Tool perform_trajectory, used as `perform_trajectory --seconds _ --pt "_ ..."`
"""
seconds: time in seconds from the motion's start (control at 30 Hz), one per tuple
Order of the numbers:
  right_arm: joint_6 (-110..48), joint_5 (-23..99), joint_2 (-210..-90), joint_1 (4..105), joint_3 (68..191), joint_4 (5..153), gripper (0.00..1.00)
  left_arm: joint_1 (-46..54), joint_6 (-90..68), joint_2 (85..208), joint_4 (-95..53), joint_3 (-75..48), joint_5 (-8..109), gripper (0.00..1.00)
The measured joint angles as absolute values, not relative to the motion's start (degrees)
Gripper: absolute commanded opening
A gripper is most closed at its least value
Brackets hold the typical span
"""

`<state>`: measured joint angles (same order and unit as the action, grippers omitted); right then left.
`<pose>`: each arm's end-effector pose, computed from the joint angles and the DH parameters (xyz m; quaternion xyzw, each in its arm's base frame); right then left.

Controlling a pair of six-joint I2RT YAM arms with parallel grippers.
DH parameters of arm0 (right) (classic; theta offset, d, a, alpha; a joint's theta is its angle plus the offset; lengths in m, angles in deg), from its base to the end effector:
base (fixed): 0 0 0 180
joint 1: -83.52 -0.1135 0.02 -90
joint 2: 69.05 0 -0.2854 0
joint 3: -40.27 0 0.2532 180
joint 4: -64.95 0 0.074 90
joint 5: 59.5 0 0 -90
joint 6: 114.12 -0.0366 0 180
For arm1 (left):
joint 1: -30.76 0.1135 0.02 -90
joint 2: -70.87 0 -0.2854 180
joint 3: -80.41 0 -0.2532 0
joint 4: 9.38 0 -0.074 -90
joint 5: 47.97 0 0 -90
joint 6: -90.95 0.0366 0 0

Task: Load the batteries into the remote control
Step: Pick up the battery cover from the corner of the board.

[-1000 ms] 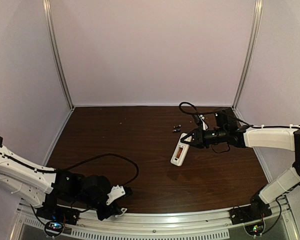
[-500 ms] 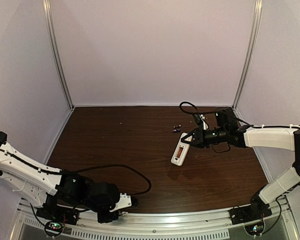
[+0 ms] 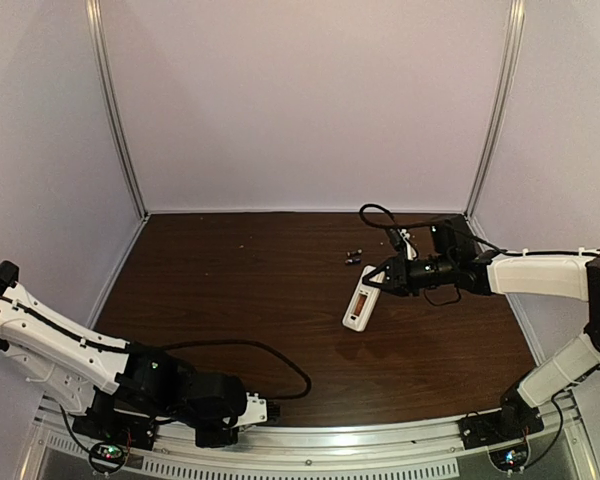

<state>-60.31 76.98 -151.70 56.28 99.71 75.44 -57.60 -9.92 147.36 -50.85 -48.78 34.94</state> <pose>0.2535 0.1603 0.2417 -0.1224 0.8222 0.5238 0.1859 0.0109 -0.2241 0.1796 0.6027 0.7707 -0.1113 0.1743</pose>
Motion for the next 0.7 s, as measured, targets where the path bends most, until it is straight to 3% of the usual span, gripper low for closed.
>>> perform_trajectory --seconds 0.7 --pt "-60.22 77.02 -152.01 56.30 99.71 75.46 0.00 -57.84 -1.92 151.62 -55.20 -44.08 35.20 0.00"
